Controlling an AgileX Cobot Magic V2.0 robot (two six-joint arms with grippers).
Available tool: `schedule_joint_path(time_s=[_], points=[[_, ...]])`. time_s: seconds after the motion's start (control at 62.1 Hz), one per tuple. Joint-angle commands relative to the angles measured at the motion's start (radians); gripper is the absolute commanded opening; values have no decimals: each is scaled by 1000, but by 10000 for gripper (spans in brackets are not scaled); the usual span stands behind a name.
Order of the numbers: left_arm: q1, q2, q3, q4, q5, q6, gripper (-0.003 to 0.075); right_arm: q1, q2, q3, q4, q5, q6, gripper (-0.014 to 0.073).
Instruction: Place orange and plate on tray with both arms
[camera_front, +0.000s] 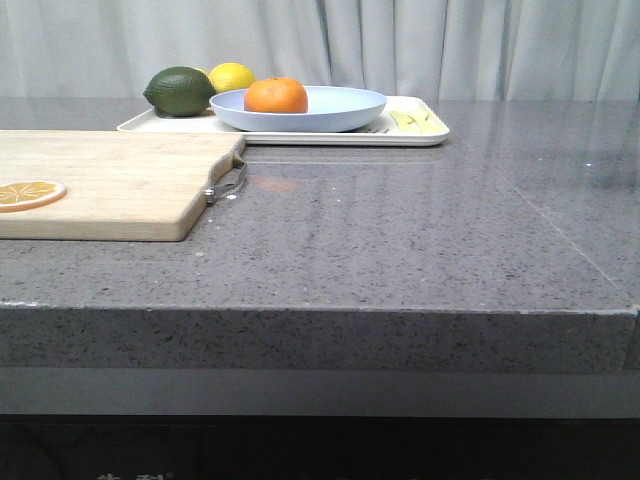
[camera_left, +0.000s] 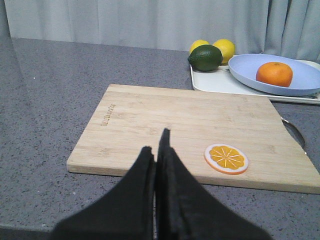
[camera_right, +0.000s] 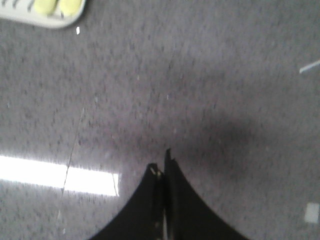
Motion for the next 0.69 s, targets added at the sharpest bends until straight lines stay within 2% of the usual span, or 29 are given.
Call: schedule_joint_path(time_s=[0.0, 0.403, 0.676], points=[[3, 14, -27, -5, -89, -8, -18, -6, -161, 143, -19, -6, -15, -62], [3, 14, -27, -5, -92, -8, -18, -5, -749, 902, 77, -458, -14, -62], [3, 14, -27, -5, -92, -8, -18, -5, -1151, 1229, 77, -737, -14, -62]])
